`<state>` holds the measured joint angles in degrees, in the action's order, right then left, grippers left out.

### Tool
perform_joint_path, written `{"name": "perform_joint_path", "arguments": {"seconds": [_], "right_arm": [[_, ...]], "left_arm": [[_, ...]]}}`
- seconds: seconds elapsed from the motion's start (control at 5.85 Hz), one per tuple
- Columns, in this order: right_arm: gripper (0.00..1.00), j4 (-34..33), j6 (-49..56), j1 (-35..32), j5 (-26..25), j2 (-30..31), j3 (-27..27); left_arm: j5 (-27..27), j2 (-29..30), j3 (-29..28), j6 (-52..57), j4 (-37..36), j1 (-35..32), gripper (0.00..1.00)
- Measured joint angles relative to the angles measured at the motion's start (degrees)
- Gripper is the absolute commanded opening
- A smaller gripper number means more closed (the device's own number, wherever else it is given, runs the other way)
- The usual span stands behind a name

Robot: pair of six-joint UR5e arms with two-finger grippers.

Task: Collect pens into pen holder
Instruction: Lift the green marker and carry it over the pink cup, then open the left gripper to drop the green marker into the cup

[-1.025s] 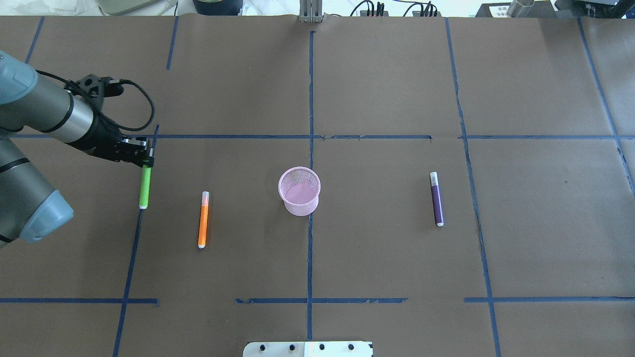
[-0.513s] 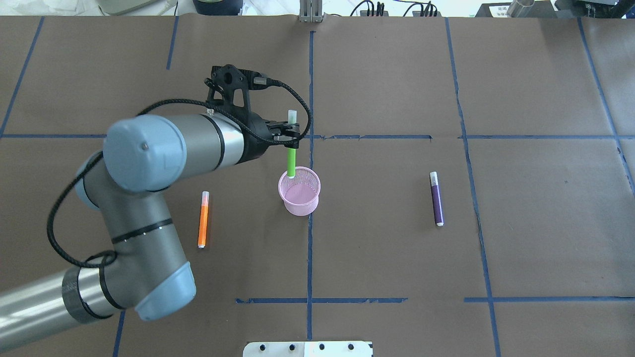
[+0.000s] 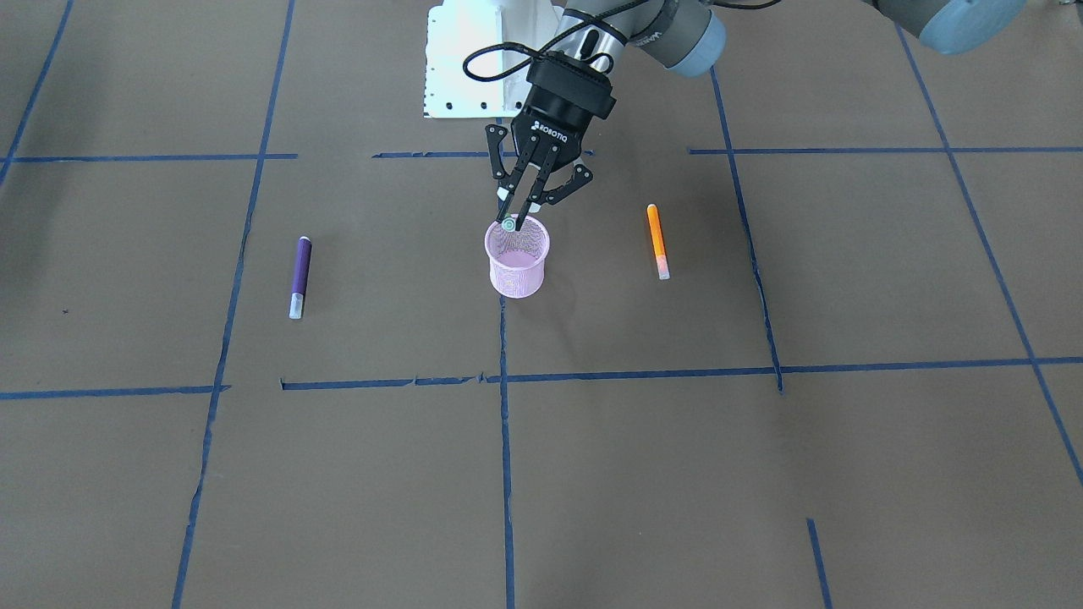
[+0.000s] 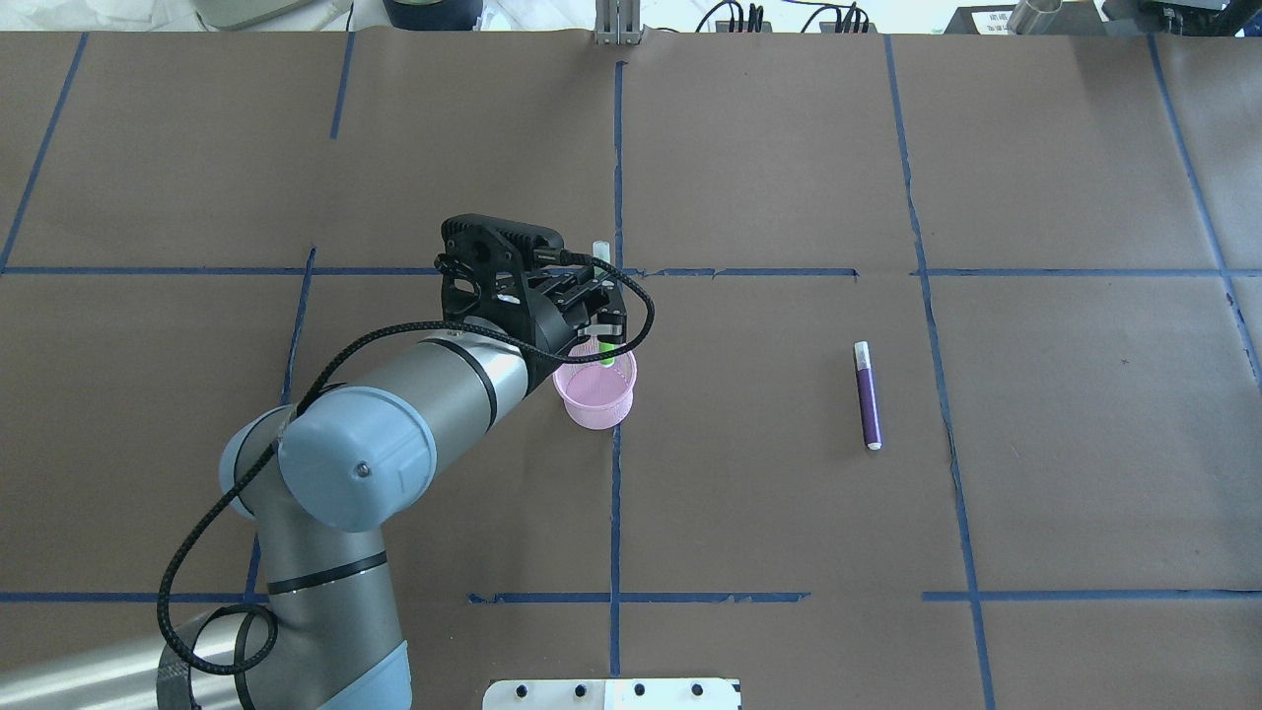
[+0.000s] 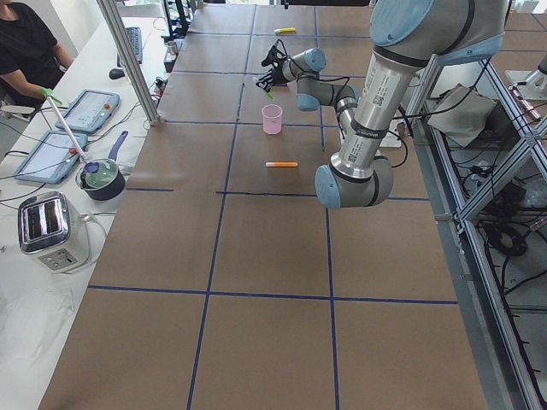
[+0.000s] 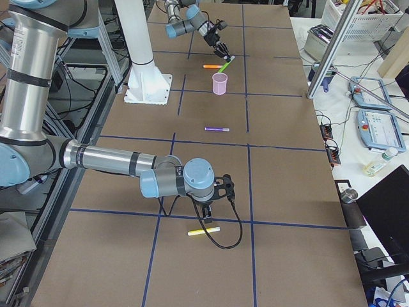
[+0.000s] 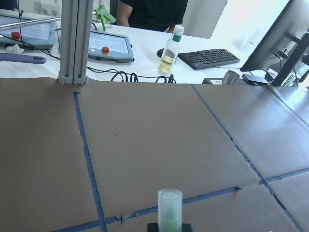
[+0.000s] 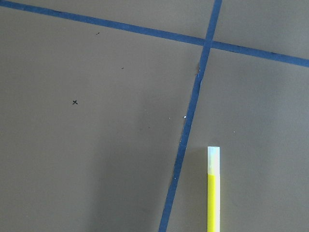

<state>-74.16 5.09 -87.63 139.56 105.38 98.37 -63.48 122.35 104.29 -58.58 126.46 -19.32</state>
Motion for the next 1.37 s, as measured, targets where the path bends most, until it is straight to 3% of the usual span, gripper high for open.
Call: {"name": "perform_joint_path", "arguments": {"seconds": [0.17,0.34,0.51,0.68,1.03,1.37], "right_arm": [[1.0,0.0,0.0,0.0,0.0,0.0,0.0],[1.0,0.0,0.0,0.0,0.0,0.0,0.0],[1.0,0.0,0.0,0.0,0.0,0.0,0.0],[1.0,0.1,0.0,0.0,-0.1,0.0,0.0],[0.99,-0.1,0.0,0.1,-0.3,-0.1,-0.4],[0.97,-0.1,-0.3,2.1,-0.9,-2.0,-4.2]], "left_arm": [[3.2,-0.3,-0.6,0.0,0.2,1.2,0.09],[4.5,-0.4,-1.4,0.0,0.3,1.7,0.57],[4.9,-0.4,-2.2,0.0,0.2,1.8,0.75],[5.0,-0.4,-2.3,0.2,0.2,1.9,0.79],[3.7,-0.5,2.4,4.3,-1.1,1.6,0.78],[-4.7,-2.3,9.4,7.5,-12.8,-1.8,0.78]]}}
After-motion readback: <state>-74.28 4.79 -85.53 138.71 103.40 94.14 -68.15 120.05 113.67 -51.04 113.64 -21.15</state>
